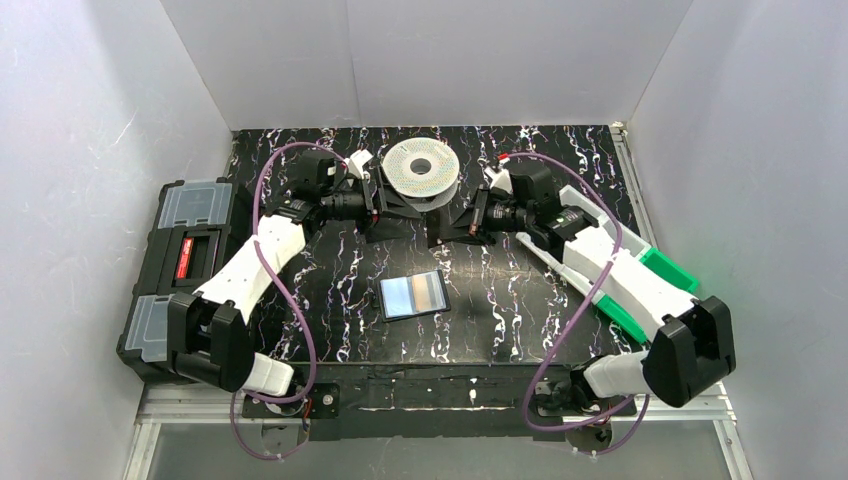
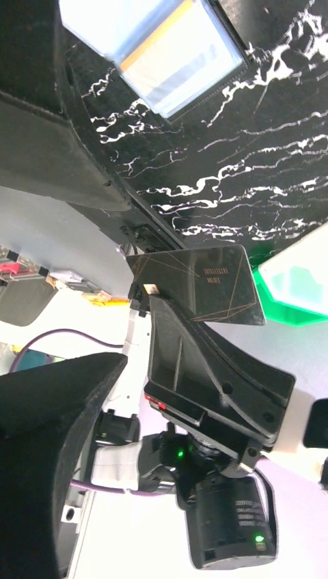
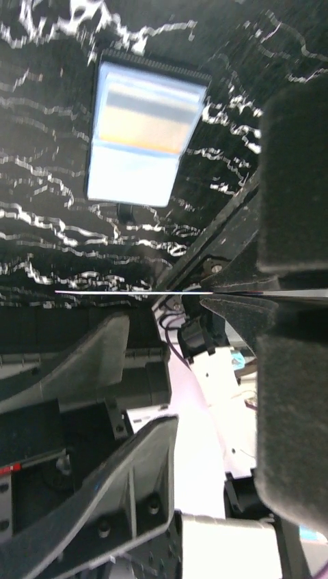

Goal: Take the credit cards out of the card holder
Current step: Place the credit card in the storage box.

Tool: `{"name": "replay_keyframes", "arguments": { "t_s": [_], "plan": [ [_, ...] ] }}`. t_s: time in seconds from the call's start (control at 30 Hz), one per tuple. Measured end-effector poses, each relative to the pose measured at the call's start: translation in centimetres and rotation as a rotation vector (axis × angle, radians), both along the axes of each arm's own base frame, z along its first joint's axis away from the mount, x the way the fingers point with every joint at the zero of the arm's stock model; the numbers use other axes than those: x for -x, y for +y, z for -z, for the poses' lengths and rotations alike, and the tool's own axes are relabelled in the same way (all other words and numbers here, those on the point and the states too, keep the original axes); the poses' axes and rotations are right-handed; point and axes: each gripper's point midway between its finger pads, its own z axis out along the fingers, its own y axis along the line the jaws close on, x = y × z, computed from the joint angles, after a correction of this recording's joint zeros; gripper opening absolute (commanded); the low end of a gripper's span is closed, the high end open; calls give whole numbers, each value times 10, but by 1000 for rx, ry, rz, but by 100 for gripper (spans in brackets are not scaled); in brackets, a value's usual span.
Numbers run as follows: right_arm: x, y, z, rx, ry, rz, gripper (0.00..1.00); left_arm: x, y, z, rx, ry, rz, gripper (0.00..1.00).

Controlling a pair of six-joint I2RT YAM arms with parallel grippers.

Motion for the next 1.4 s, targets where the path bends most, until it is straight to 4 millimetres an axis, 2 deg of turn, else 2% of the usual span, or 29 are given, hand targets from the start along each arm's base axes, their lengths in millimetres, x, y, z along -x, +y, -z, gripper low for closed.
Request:
{"name": "replay_keyframes", "arguments": {
  "t_s": [0.1, 0.17, 0.23, 0.3, 0.47, 0.6, 0.7, 0.83, 0.97, 1.1, 1.17, 1.27, 1.3, 1.4],
  "plan": [
    [-2, -16, 8, 68, 2, 56, 1, -1, 4, 7, -63, -1, -12, 87],
    [-10, -34, 13, 109, 11, 117, 1, 0, 9, 14, -111, 1, -21, 90],
    [-23, -61, 20, 140, 22, 209, 1, 2, 14, 24, -161, 7, -25, 92],
    [-35, -96, 33, 181, 47, 323, 1, 6, 19, 33, -204, 15, -23, 92],
    [-51, -172, 65, 260, 151, 557, 1, 12, 26, 46, -263, 17, -10, 93],
    [-65, -215, 76, 286, 195, 685, 1, 13, 28, 50, -283, 12, -4, 93],
    [-76, -239, 92, 315, 245, 753, 1, 14, 29, 51, -290, 8, 0, 93],
    [-91, -258, 114, 356, 303, 801, 1, 15, 30, 53, -296, 8, 2, 93],
    [-104, -268, 133, 386, 343, 823, 2, 16, 31, 52, -298, 2, 3, 93],
    [-121, -272, 142, 396, 352, 829, 26, 17, 32, 53, -302, 6, 4, 93],
    [-130, -274, 139, 399, 337, 834, 45, 18, 33, 54, -308, 8, 5, 93],
    [-140, -276, 130, 398, 308, 835, 56, 21, 34, 60, -324, 16, 10, 93],
    [-139, -276, 130, 398, 309, 832, 61, 22, 35, 62, -335, 22, 12, 92],
    [-131, -272, 124, 394, 313, 811, 65, 27, 32, 72, -385, 22, 28, 87]
  ]
}}
